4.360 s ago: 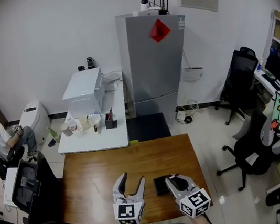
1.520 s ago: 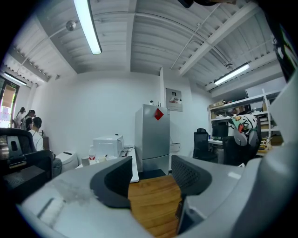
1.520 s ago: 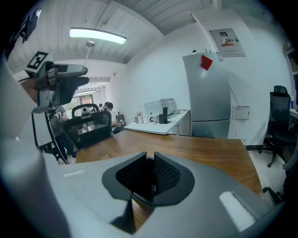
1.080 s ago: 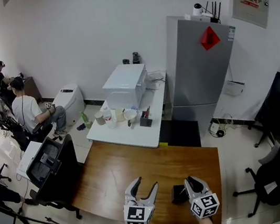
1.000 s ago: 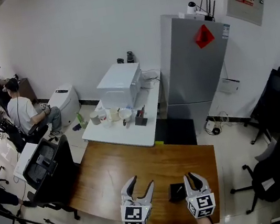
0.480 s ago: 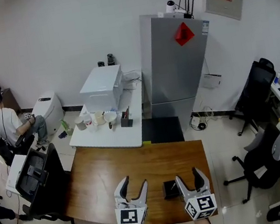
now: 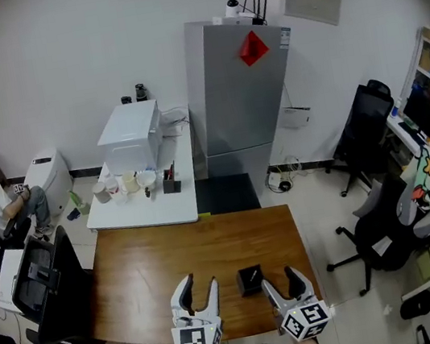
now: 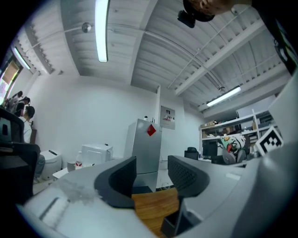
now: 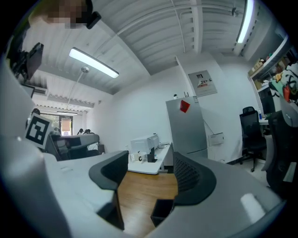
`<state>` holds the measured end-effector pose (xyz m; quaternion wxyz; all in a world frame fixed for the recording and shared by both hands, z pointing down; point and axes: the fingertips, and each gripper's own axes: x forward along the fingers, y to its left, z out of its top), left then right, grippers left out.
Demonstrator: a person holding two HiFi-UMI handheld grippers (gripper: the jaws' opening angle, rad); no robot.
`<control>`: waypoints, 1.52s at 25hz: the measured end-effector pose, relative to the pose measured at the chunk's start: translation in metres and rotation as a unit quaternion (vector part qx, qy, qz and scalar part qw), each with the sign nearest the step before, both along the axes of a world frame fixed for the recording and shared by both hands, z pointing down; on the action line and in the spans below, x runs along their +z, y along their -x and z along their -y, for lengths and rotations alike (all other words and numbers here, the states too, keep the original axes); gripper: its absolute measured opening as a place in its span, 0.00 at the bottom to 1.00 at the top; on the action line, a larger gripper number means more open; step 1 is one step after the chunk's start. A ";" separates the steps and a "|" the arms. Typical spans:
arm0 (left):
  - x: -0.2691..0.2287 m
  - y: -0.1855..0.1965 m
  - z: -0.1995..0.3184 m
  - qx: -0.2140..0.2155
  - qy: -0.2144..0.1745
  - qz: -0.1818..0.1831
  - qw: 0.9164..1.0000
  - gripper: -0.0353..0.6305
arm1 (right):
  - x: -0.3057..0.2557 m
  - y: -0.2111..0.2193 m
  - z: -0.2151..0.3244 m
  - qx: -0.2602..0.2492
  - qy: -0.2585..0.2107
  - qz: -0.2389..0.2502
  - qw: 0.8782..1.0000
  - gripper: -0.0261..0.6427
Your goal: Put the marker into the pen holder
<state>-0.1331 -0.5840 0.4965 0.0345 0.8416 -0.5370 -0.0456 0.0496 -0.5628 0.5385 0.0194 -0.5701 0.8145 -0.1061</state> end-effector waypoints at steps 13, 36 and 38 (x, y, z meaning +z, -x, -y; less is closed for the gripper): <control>-0.009 -0.069 -0.091 -0.028 -0.002 0.015 0.999 0.37 | -0.021 -0.053 -0.093 -0.046 -0.040 -0.008 0.998 0.48; -0.011 -0.119 -0.191 -0.037 0.012 0.073 0.997 0.41 | -0.035 -0.094 -0.161 -0.056 -0.067 -0.021 0.996 0.46; -0.008 -0.113 -0.194 -0.039 0.017 0.071 0.997 0.41 | -0.035 -0.094 -0.159 -0.053 -0.066 -0.027 0.996 0.46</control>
